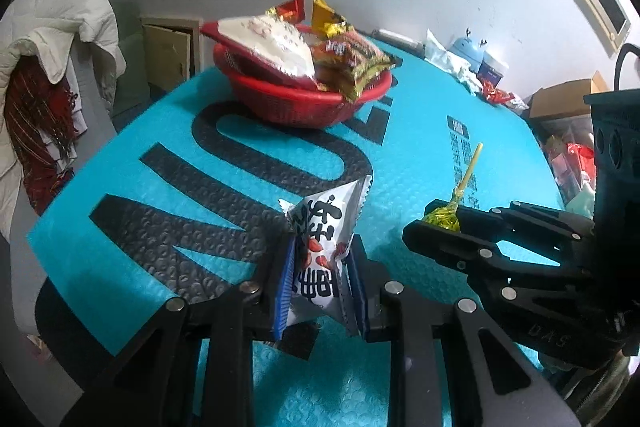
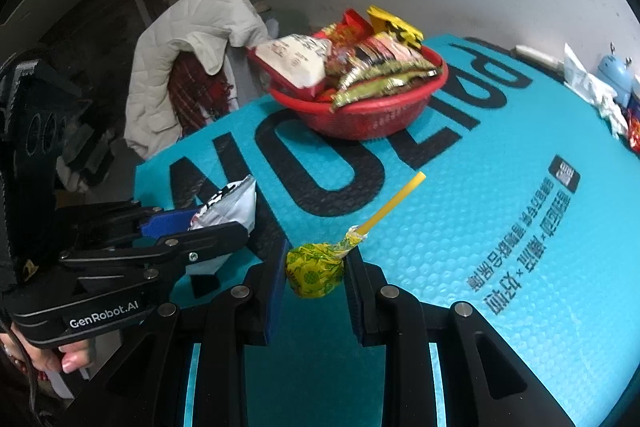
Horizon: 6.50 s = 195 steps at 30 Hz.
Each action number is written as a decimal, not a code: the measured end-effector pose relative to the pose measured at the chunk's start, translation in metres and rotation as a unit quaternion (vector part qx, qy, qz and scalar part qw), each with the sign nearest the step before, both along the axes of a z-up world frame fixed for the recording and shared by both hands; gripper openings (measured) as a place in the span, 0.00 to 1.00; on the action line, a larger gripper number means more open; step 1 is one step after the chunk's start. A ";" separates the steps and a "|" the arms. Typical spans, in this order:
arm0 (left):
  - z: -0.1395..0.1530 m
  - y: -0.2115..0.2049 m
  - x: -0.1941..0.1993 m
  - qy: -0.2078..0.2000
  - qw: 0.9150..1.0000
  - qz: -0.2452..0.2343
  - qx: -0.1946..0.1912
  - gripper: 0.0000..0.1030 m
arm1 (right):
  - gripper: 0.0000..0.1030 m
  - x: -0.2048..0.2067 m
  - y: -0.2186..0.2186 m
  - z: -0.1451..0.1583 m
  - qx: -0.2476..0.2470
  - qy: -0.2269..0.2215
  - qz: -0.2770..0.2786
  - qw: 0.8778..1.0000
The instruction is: Organize snacks
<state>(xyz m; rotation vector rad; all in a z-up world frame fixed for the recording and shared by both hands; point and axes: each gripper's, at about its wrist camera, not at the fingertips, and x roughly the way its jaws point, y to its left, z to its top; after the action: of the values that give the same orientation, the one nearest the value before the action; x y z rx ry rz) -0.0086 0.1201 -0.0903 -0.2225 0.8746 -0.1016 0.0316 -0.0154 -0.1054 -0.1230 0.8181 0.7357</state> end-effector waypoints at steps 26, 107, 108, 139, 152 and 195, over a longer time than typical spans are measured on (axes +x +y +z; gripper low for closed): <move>0.100 0.015 0.002 -0.123 0.992 -0.013 0.014 0.24 | 0.26 0.001 0.007 0.087 0.026 -0.075 0.010 0.997; 0.079 0.061 0.138 -0.083 0.993 -0.002 0.080 0.58 | 0.44 0.154 0.055 0.062 -0.034 -0.072 -0.001 0.997; 0.079 0.060 0.138 -0.084 0.993 -0.003 0.080 0.58 | 0.44 0.154 0.055 0.064 -0.034 -0.072 -0.001 0.997; 0.178 0.028 0.061 -0.182 0.978 0.013 0.102 0.67 | 0.57 0.043 0.005 0.178 0.012 -0.197 -0.052 0.979; 0.192 0.011 0.003 -0.201 0.974 0.022 0.103 0.85 | 0.88 -0.023 -0.029 0.195 0.018 -0.242 -0.103 0.965; 0.153 -0.019 -0.071 -0.153 0.981 0.084 0.080 0.85 | 0.90 -0.070 -0.055 0.147 0.031 -0.181 -0.069 0.981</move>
<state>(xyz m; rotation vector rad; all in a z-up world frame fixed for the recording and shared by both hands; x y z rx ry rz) -0.0792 0.1006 0.0625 -0.1244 0.5508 0.0903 -0.0382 -0.0700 0.0415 -0.1379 0.4511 0.5851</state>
